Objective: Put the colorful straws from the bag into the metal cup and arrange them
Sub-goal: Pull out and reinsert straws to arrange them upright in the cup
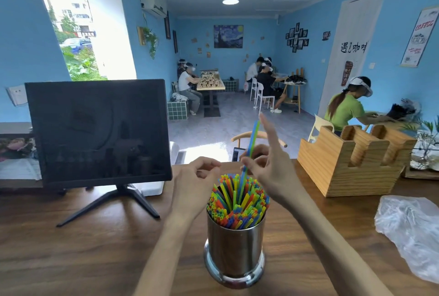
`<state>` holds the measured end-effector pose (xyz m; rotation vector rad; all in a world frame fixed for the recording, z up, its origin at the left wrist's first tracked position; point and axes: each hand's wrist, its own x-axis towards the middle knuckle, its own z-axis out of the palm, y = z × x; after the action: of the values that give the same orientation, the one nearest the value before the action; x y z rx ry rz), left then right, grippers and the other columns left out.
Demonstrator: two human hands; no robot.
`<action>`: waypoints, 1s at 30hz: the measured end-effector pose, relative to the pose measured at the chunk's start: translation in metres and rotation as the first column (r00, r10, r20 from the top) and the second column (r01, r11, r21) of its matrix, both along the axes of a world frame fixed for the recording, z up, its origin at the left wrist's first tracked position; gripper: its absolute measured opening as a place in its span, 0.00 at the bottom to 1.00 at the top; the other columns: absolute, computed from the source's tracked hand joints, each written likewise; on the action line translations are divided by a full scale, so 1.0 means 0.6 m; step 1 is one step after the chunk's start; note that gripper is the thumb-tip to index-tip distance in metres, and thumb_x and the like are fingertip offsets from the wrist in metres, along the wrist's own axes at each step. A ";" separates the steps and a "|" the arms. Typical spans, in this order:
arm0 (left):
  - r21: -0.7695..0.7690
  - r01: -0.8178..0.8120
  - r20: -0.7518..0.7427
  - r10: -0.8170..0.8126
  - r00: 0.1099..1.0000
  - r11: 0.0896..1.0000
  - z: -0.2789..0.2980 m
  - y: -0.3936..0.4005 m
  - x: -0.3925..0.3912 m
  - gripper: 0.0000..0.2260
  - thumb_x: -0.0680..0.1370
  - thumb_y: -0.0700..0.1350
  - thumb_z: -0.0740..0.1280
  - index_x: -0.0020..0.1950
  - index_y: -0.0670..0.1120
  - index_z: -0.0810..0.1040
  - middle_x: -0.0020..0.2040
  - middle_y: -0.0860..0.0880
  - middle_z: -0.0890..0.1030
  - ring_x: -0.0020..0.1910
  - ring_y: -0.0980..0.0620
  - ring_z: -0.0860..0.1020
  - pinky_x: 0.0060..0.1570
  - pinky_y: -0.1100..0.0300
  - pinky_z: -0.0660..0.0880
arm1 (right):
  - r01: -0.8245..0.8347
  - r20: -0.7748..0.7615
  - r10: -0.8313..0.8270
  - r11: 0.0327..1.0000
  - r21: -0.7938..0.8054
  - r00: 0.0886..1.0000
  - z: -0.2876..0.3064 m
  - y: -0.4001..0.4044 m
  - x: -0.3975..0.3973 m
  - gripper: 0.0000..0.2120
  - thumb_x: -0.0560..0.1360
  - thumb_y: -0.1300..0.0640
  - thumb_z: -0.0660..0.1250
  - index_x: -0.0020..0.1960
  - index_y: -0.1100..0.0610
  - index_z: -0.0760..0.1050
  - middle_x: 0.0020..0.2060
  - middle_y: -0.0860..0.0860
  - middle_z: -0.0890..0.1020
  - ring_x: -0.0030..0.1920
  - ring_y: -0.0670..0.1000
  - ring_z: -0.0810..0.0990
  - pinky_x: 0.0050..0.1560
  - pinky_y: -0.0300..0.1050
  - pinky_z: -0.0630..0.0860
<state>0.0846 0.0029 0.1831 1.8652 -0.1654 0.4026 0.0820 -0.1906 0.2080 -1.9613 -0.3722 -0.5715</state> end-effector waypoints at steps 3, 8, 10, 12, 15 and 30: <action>0.090 0.044 -0.060 -0.039 0.997 0.995 -0.006 -0.005 0.029 0.07 0.82 0.47 0.68 0.55 0.57 0.84 0.51 0.61 0.83 0.50 0.62 0.78 0.42 0.71 0.71 | 0.110 0.054 -0.099 0.956 -0.271 0.994 -0.030 0.010 -0.007 0.46 0.76 0.57 0.75 0.78 0.29 0.49 0.39 0.39 0.80 0.38 0.42 0.83 0.40 0.38 0.82; 0.215 0.174 -0.202 -0.130 0.971 0.961 -0.007 -0.014 0.065 0.09 0.83 0.57 0.65 0.53 0.58 0.84 0.42 0.65 0.82 0.42 0.71 0.77 0.38 0.71 0.71 | 0.236 0.137 -0.197 0.893 -0.383 0.971 -0.052 0.004 -0.008 0.10 0.79 0.46 0.70 0.48 0.50 0.85 0.40 0.42 0.84 0.41 0.43 0.80 0.46 0.50 0.81; 0.248 0.216 -0.264 -0.149 0.953 0.944 -0.008 -0.020 0.077 0.13 0.82 0.60 0.64 0.52 0.55 0.86 0.40 0.62 0.83 0.40 0.67 0.79 0.38 0.68 0.74 | 0.212 0.077 -0.198 0.904 -0.372 0.977 -0.056 0.000 -0.004 0.22 0.81 0.41 0.63 0.41 0.54 0.86 0.37 0.46 0.85 0.40 0.45 0.80 0.45 0.52 0.78; 0.293 0.231 -0.281 -0.147 0.948 0.928 -0.010 -0.026 0.085 0.15 0.81 0.61 0.65 0.52 0.54 0.87 0.41 0.60 0.84 0.39 0.65 0.79 0.39 0.65 0.75 | 0.189 0.025 -0.191 0.929 -0.319 0.981 -0.056 -0.003 -0.004 0.26 0.83 0.40 0.58 0.42 0.54 0.87 0.39 0.48 0.86 0.42 0.46 0.82 0.48 0.52 0.78; 0.302 0.259 -0.283 -0.173 0.943 0.918 -0.008 -0.027 0.090 0.11 0.79 0.61 0.69 0.43 0.58 0.86 0.37 0.61 0.85 0.35 0.66 0.81 0.37 0.66 0.74 | 0.182 -0.004 -0.188 0.955 -0.232 0.982 -0.061 -0.005 -0.005 0.26 0.85 0.41 0.55 0.44 0.50 0.88 0.40 0.44 0.87 0.43 0.43 0.83 0.50 0.50 0.78; 0.344 0.030 0.212 -0.109 0.971 0.939 0.073 -0.014 0.055 0.09 0.75 0.57 0.75 0.43 0.52 0.89 0.34 0.58 0.84 0.36 0.60 0.82 0.41 0.57 0.78 | 0.209 0.064 -0.201 0.964 -0.162 0.977 -0.043 0.004 -0.017 0.23 0.84 0.42 0.58 0.45 0.52 0.87 0.41 0.44 0.86 0.46 0.44 0.83 0.50 0.53 0.79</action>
<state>0.1178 -0.0057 0.2271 2.1399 -0.4819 0.5674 0.0717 -0.1882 0.1822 -2.1680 -0.2540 -0.7405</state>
